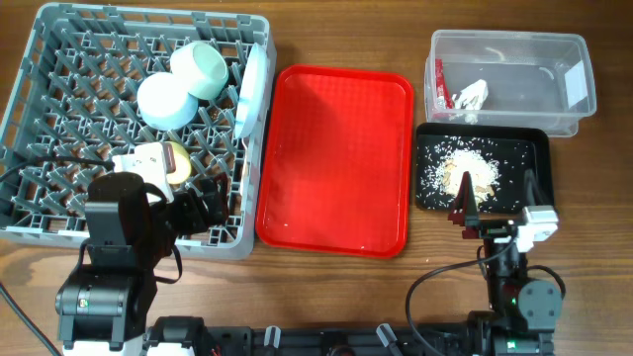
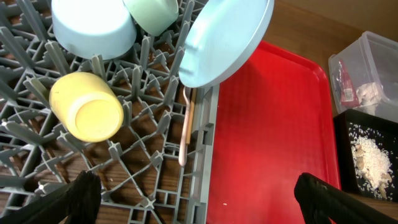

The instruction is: Sort waste into correct bins and load items into the dishwasher rack

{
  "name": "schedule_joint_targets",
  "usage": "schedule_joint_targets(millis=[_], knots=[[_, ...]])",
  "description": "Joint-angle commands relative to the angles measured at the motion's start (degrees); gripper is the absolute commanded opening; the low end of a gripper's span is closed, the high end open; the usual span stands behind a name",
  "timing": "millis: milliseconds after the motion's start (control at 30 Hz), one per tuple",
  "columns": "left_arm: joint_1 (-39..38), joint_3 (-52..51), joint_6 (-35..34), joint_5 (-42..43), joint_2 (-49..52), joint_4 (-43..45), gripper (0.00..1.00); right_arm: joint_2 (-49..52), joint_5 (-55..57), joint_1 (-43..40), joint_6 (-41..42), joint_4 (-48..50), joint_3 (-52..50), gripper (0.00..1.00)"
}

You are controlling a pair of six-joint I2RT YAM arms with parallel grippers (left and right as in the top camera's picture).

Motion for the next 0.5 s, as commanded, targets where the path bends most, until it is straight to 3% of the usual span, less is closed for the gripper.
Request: schedule_joint_targets(millis=[0,67,467], knots=[[-0.15,-0.28,0.68,0.70,-0.09,0.11,1.00,-0.81,0.61,0.35,-1.60,-6.12,-0.44,1.00],[-0.15,-0.28,0.68,0.70,-0.09,0.11,1.00,-0.81,-1.11,0.33,-1.64,-10.12,-0.44,1.00],[-0.15,-0.28,0.68,0.70,-0.09,0.11,1.00,-0.70,-1.62,0.33,-3.08,-10.08,-0.42,1.00]])
